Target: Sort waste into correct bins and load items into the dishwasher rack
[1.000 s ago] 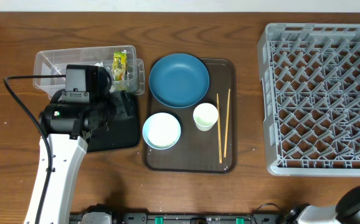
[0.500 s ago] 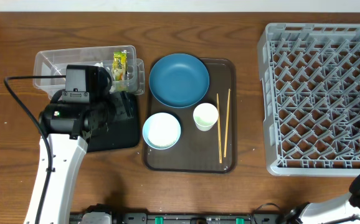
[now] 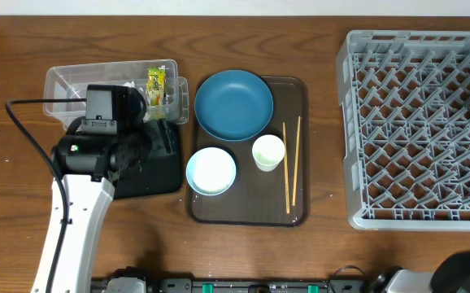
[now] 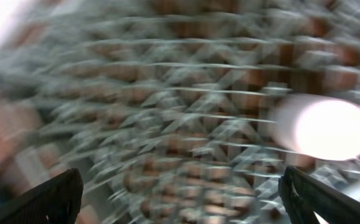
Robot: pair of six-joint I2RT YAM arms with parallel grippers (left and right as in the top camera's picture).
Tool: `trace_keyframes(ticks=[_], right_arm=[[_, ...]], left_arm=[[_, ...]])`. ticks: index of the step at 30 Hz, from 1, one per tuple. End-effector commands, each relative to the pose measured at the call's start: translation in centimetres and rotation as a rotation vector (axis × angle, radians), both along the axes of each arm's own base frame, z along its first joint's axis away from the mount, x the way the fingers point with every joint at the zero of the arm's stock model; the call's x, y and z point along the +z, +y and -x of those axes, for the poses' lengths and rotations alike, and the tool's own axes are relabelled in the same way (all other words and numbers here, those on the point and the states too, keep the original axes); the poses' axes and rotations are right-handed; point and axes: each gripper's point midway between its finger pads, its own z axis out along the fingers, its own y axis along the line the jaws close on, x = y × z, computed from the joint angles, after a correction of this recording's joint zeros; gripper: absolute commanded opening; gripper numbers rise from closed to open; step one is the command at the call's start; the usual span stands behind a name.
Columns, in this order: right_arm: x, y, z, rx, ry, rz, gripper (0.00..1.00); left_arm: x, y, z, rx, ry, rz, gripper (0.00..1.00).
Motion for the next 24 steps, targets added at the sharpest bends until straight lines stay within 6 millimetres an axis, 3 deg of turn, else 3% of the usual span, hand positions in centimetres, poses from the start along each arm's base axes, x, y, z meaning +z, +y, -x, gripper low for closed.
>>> trace_keyframes(ticks=[1,6,12,19,24], right_arm=[[1.9,6.1,-1.7,0.215,-0.069,-0.047,0.99],[0.8,12.4,-1.9,0.391,0.006,-0.069,0.99],[-0.1,16.3,-2.1,0.505,0.054,-0.046,0.99],[-0.8,18.7,-1.6,0.579,0.120,0.031,0.99],[-1.0,19.9,-1.4,0.617,0.138,0.050,0.99]], left_arm=[[-0.3,-0.5,-0.2,-0.038,0.005,-0.019,0.65],[-1.0,-4.0,-0.8,-0.157,-0.006,-0.020,0.65],[-2.9,-9.7,-1.9,-0.315,-0.021,-0.017,0.65],[-7.0,-15.8,-2.5,-0.462,0.001,-0.022,0.65],[-10.3,-18.0,-2.3,-0.507,0.053,-0.034,0.65]])
